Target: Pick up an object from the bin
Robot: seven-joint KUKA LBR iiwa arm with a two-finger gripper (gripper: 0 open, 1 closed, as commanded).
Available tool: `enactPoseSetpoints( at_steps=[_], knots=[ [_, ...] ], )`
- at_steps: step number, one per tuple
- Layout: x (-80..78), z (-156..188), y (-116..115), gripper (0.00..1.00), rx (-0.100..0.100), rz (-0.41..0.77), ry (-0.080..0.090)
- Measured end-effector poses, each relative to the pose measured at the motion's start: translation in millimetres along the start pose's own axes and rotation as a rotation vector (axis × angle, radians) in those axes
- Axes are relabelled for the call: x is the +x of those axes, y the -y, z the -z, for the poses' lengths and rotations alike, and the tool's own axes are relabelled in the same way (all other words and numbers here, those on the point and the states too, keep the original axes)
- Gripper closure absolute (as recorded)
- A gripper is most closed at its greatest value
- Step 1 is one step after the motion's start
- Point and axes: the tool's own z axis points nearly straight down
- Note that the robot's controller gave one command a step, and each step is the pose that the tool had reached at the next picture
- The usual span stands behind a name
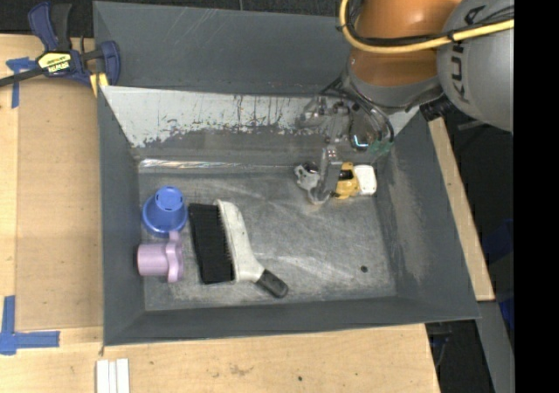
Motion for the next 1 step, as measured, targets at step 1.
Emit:
enactPoseSetpoints(
  at_steps=[1],
  knots=[
    [-1.3,5.2,0.0,0.0,0.0,0.0,0.008]
  ],
)
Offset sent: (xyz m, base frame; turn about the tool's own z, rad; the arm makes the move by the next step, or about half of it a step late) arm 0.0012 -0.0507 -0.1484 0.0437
